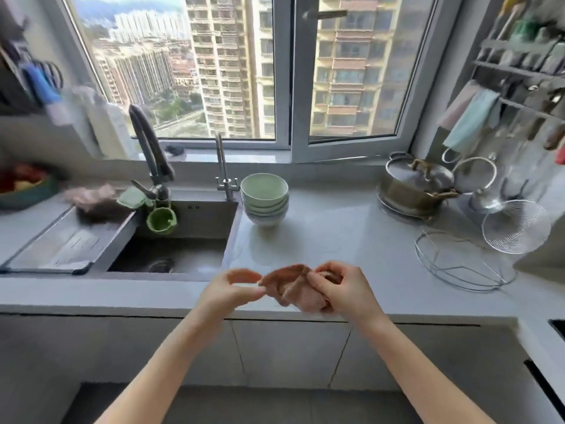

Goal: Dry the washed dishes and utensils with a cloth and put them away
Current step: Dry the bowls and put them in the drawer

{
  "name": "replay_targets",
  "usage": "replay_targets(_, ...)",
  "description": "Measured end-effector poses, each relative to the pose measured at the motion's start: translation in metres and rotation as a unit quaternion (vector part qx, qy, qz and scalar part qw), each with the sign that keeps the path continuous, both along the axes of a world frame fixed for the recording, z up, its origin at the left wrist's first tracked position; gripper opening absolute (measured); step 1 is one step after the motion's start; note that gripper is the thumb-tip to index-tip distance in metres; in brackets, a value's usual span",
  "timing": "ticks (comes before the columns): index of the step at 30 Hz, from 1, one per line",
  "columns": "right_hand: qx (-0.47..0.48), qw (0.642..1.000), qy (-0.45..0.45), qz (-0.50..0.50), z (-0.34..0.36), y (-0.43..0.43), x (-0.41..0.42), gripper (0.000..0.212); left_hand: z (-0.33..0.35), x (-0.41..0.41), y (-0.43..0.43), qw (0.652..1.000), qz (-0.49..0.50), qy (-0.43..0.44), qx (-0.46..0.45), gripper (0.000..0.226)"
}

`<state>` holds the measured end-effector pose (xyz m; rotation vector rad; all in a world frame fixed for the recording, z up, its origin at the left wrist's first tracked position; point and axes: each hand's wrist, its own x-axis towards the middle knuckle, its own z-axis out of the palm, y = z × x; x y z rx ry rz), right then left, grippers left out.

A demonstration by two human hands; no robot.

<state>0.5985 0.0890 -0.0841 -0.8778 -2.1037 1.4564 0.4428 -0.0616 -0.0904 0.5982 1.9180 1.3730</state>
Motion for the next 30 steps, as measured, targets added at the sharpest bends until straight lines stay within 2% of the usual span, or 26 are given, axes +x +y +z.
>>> replay_targets(1, -0.006, 1.000, 0.002, 0.018, 0.001, 0.002, -0.020, 0.009, 0.000, -0.016, -0.001, 0.999, -0.022, 0.046, -0.006, 0.048)
replay_targets(3, -0.039, 0.997, 0.002, 0.069, 0.003, 0.004, -0.062, 0.025, 0.002, -0.045, 0.002, 0.990, -0.086, 0.108, -0.006, 0.071)
replay_targets(6, -0.117, 0.979, 0.026, 0.167, 0.005, 0.003, -0.130, 0.054, -0.001, -0.091, 0.018, 0.982, -0.144, 0.121, 0.022, 0.087)
replay_targets(9, -0.246, 0.944, 0.149, 0.163, -0.004, 0.000, -0.196, 0.055, -0.006, -0.144, 0.035, 0.988, -0.099, 0.061, 0.097, 0.086)
replay_targets(11, -0.321, 0.914, 0.222, 0.107, -0.016, -0.005, -0.241, 0.048, -0.010, -0.182, 0.046, 0.991, -0.023, 0.012, 0.133, 0.070)
replay_targets(12, -0.323, 0.914, 0.233, 0.079, -0.022, -0.009, -0.264, 0.039, -0.013, -0.201, 0.051, 0.990, 0.018, 0.001, 0.141, 0.059)
replay_targets(13, -0.292, 0.930, 0.217, 0.056, -0.029, -0.012, -0.286, 0.029, -0.016, -0.218, 0.055, 0.989, 0.056, 0.001, 0.138, 0.051)
replay_targets(15, -0.107, 0.989, 0.098, 0.029, -0.046, -0.016, -0.325, 0.017, -0.024, -0.252, 0.060, 0.985, 0.123, -0.003, 0.123, 0.041)
replay_targets(16, -0.021, 0.999, 0.031, 0.036, -0.053, -0.017, -0.338, 0.022, -0.027, -0.266, 0.061, 0.982, 0.148, -0.011, 0.120, 0.039)
replay_targets(17, 0.018, 0.998, -0.018, 0.052, -0.058, -0.020, -0.352, 0.029, -0.032, -0.281, 0.063, 0.980, 0.163, -0.020, 0.116, 0.037)
replay_targets(18, -0.020, 0.997, -0.026, 0.067, -0.060, -0.023, -0.361, 0.035, -0.035, -0.293, 0.065, 0.979, 0.167, -0.028, 0.112, 0.036)
replay_targets(19, -0.100, 0.991, -0.010, 0.088, -0.060, -0.026, -0.369, 0.038, -0.038, -0.304, 0.068, 0.980, 0.164, -0.041, 0.109, 0.035)
replay_targets(21, -0.246, 0.962, 0.030, 0.113, -0.065, -0.026, -0.386, 0.049, -0.045, -0.321, 0.076, 0.980, 0.149, -0.081, 0.101, 0.032)
replay_targets(23, -0.329, 0.936, 0.025, 0.122, -0.071, -0.020, -0.400, 0.074, -0.051, -0.331, 0.079, 0.979, 0.128, -0.126, 0.097, 0.027)
replay_targets(24, -0.347, 0.928, 0.016, 0.137, -0.073, -0.017, -0.405, 0.078, -0.053, -0.335, 0.079, 0.978, 0.120, -0.143, 0.097, 0.025)
replay_targets(27, -0.374, 0.906, -0.013, 0.200, -0.075, -0.011, -0.416, 0.055, -0.055, -0.349, 0.079, 0.986, 0.064, -0.139, 0.070, 0.026)
replay_targets(29, -0.387, 0.899, -0.030, 0.200, -0.075, -0.011, -0.421, 0.030, -0.056, -0.358, 0.078, 0.989, -0.014, -0.145, 0.041, 0.032)
replay_targets(30, -0.398, 0.897, -0.040, 0.188, -0.077, -0.010, -0.422, 0.025, -0.057, -0.362, 0.077, 0.986, -0.053, -0.154, 0.030, 0.035)
